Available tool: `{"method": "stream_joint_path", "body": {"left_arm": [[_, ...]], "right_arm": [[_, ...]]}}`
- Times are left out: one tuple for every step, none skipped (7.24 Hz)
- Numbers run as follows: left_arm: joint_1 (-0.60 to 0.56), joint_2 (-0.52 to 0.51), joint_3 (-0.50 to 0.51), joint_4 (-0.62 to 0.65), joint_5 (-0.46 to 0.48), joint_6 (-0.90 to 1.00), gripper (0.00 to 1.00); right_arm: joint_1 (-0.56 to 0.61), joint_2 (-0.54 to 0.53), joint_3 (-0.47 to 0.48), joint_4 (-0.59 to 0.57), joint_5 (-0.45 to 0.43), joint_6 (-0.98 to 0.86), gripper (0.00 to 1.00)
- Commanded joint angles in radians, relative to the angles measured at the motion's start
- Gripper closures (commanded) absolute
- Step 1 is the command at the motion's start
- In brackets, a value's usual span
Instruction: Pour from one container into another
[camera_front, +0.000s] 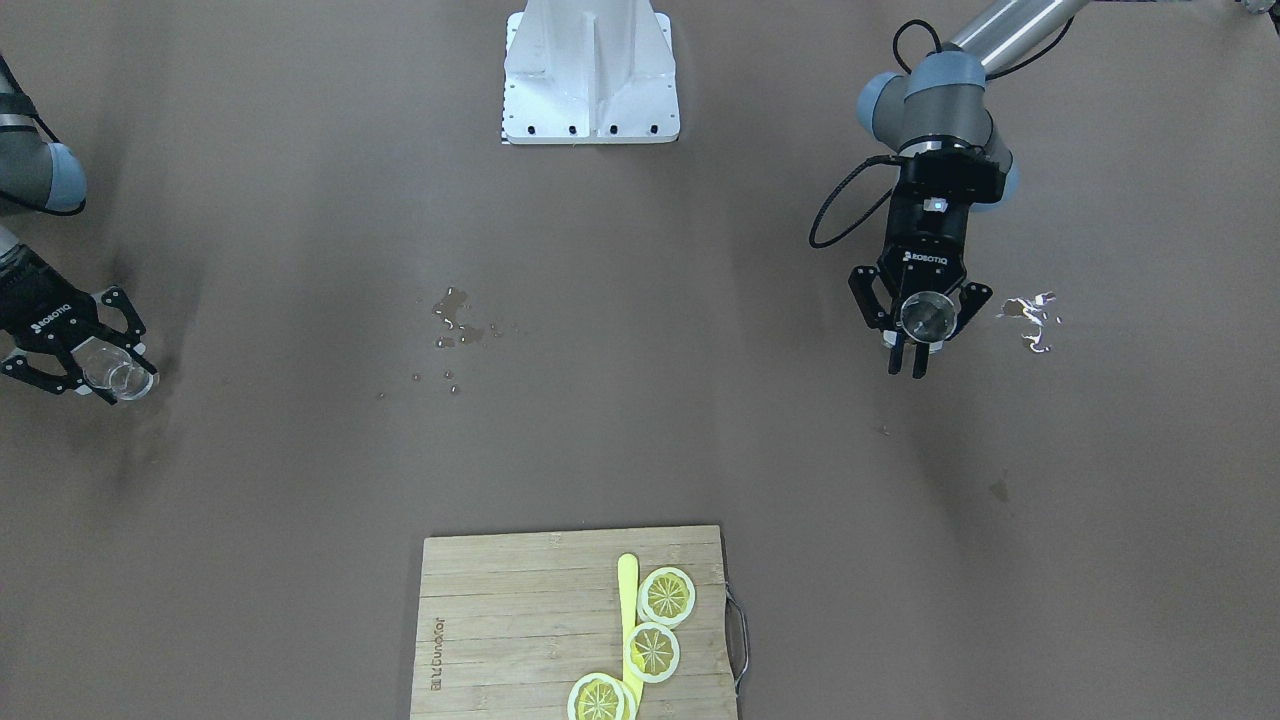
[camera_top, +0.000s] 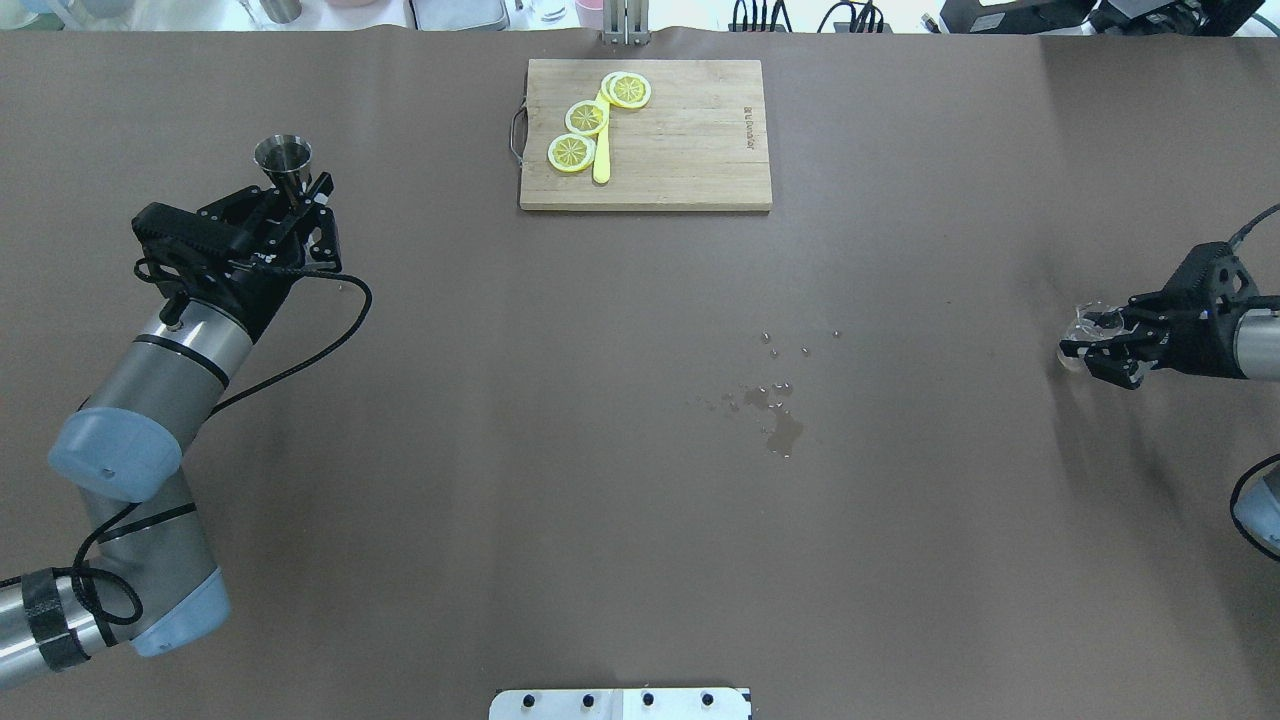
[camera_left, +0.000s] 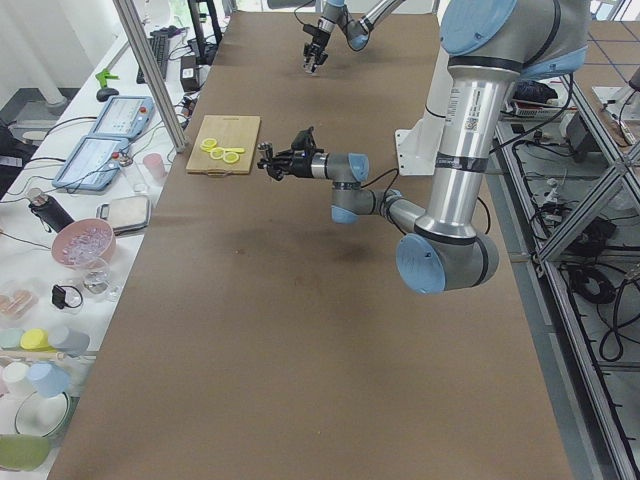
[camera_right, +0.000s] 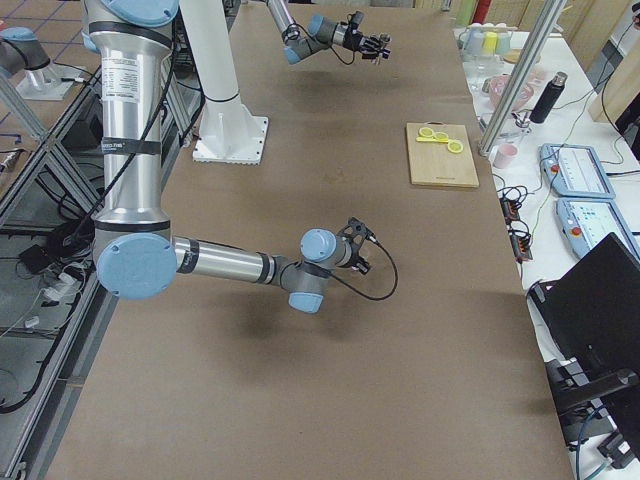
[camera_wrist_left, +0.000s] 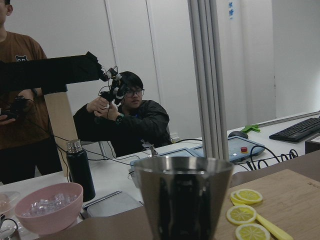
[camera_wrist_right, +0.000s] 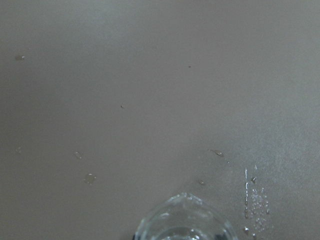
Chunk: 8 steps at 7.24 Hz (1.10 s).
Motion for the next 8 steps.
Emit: {"method": "stream_joint_path", "body": {"left_arm": [[-0.015,0.038,-0.01,0.114,0.073,-0.106,1.0],[-0.015,0.046,-0.008,0.175,0.122,-0.168,1.0],[-0.013,0.071,0.001,0.182,0.15,-0.206,1.0],[-0.013,0.104,0.004,0.184,0.152,-0.255,1.0],[-0.013,0.133,0.006,0.184,0.16,-0.294,1.0],[-0.013,0.155,0.007,0.184,0.19,-0.321,1.0],[-0.013,0.16,0.03,0.184,0.197,-0.349,1.0],[-0.013,0.161,0.052,0.184,0.212,-0.38,1.0]], "right_arm": [[0.001,-0.009,0.002,0.008,0.001,0.0,1.0],[0.001,-0.014,0.003,0.008,0.0,0.0,1.0],[0.001,-0.017,0.003,0.01,0.0,-0.001,0.99],[0.001,-0.017,-0.009,0.039,0.0,0.0,0.84],[0.001,-0.018,-0.015,0.042,0.001,0.0,0.73],[0.001,-0.018,-0.017,0.042,0.001,0.002,0.01],[0.001,-0.023,-0.015,0.043,0.001,0.002,0.0],[0.001,-0.025,-0.015,0.043,0.001,0.002,0.0]]}}
